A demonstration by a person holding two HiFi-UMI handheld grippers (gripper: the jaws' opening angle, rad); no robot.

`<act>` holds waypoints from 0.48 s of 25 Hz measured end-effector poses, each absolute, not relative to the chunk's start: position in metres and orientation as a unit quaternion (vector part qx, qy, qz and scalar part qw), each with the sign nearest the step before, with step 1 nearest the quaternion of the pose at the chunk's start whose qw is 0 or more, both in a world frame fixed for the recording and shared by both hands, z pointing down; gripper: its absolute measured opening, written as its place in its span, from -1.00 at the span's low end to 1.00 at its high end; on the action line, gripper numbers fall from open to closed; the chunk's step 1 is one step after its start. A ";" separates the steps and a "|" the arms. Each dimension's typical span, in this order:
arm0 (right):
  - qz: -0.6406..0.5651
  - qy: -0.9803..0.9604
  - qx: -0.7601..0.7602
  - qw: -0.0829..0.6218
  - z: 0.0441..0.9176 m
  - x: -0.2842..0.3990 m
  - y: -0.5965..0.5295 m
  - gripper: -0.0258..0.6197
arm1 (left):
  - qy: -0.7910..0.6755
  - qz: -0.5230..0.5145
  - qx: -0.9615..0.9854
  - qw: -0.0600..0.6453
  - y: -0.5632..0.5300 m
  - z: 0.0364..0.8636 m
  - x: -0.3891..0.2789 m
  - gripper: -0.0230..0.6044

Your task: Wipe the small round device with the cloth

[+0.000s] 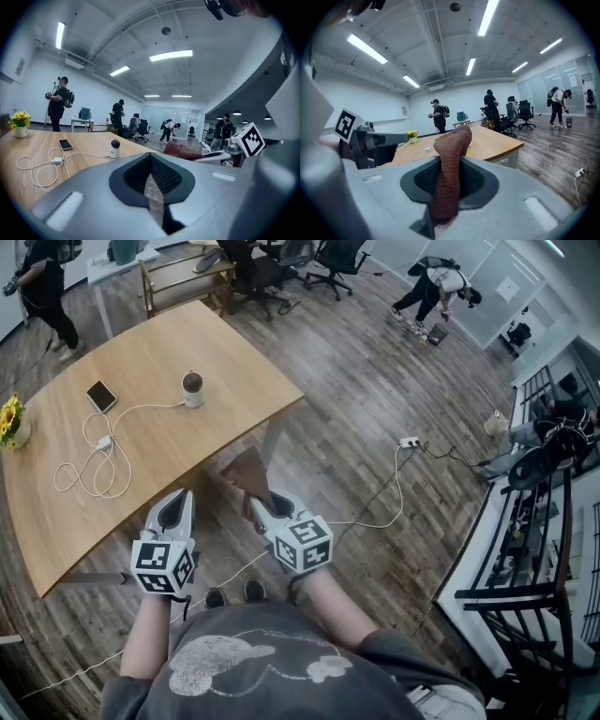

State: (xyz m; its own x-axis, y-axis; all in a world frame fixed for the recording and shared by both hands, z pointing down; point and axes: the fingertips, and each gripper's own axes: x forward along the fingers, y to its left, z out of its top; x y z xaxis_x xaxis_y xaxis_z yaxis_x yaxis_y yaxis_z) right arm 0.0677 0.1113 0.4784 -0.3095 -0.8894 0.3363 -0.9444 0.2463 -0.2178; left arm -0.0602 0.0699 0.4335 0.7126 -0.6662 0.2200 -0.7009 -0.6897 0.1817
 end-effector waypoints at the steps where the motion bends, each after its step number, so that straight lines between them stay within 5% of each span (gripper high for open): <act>1: 0.191 -0.787 0.583 0.071 0.479 0.067 0.111 -0.68 | -0.374 0.069 0.916 0.127 0.070 0.434 -0.061 -0.87; 12: 0.197 -0.792 0.574 0.069 0.487 0.072 0.114 -0.68 | -0.385 0.079 0.910 0.129 0.074 0.443 -0.057 -0.87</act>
State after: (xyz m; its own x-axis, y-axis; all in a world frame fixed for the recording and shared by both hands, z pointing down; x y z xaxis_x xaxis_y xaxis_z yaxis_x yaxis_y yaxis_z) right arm 0.0724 0.1135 0.4869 -0.3325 -0.8815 0.3352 -0.9360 0.2649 -0.2319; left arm -0.0571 0.0742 0.4431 0.6915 -0.6799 0.2442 -0.7210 -0.6706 0.1746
